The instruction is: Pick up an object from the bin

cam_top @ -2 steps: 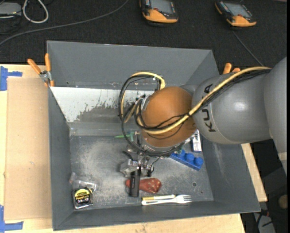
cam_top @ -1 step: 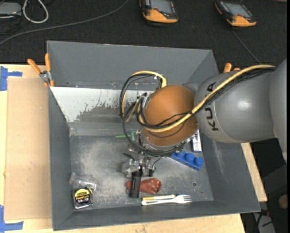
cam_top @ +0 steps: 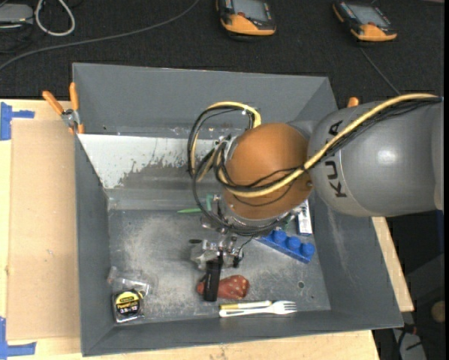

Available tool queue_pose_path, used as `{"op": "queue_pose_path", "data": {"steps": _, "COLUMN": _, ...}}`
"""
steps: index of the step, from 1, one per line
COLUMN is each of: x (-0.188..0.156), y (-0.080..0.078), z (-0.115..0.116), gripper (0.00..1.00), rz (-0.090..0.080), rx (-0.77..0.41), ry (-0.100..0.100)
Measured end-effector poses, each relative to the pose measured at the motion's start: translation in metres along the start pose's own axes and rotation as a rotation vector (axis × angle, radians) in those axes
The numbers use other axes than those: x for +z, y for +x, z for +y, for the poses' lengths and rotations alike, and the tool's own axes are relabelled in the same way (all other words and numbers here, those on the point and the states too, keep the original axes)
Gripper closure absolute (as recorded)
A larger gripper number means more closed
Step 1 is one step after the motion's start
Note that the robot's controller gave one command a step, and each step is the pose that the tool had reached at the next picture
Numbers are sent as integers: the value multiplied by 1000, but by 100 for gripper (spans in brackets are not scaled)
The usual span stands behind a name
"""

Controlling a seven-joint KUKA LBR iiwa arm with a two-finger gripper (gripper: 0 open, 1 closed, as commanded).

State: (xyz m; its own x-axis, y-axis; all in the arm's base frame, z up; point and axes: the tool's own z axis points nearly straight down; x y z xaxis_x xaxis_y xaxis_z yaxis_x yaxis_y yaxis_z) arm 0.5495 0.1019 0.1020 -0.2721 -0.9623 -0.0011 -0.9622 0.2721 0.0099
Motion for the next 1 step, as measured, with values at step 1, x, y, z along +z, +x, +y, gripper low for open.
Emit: {"op": "queue_pose_path", "data": {"steps": 1, "x": -32, "y": 0, "z": 3, "gripper": 100, "rz": 3, "rx": 1, "ry": -10}}
